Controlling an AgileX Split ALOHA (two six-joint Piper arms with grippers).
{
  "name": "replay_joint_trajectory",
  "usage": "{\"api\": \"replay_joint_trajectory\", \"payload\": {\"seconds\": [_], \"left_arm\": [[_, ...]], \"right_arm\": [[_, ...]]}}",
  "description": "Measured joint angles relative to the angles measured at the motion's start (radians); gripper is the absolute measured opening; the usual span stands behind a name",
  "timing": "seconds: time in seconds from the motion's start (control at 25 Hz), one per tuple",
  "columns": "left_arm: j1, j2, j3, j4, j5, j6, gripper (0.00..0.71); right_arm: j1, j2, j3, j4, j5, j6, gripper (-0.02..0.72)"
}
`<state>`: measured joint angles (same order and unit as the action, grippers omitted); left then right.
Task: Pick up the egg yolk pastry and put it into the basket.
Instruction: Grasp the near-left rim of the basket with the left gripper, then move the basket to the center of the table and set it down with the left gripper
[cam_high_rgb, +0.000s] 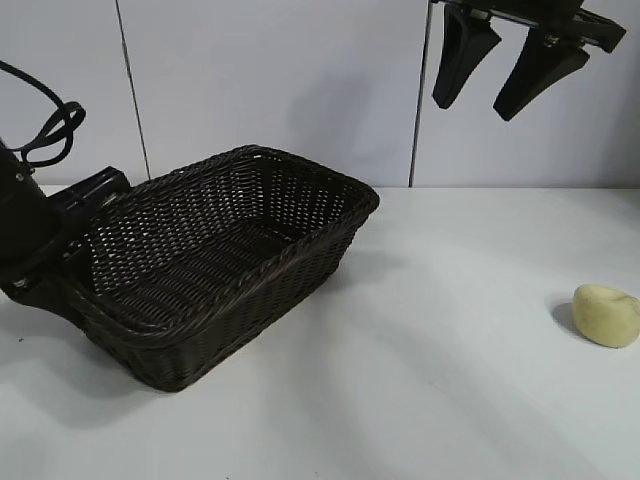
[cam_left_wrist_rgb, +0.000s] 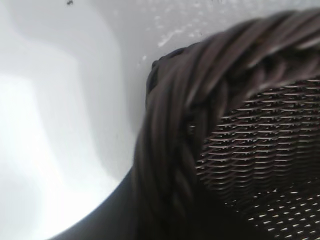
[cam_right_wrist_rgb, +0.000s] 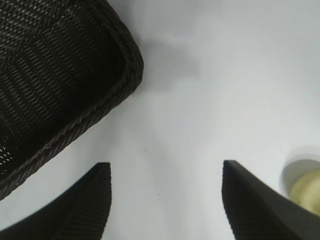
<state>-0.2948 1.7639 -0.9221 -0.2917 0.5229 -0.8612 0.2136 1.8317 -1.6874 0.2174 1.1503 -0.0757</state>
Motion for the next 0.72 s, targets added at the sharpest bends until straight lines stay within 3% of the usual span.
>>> {"api": "replay_joint_trajectory", "payload": {"seconds": [0.24, 0.44, 0.72], "left_arm": [[0.0, -0.039, -0.068, 0.001, 0.093, 0.04, 0.099], [0.002, -0.046, -0.141, -0.02, 0.159, 0.189, 0.099], [0.071, -0.007, -0.233, -0.169, 0.301, 0.538, 0.099]], "right_arm": [[0.0, 0.0, 0.0, 0.0, 0.0, 0.0, 0.466], [0.0, 0.0, 0.0, 0.001, 0.001, 0.0, 0.466], [0.0, 0.0, 0.0, 0.003, 0.002, 0.0, 0.466]]}}
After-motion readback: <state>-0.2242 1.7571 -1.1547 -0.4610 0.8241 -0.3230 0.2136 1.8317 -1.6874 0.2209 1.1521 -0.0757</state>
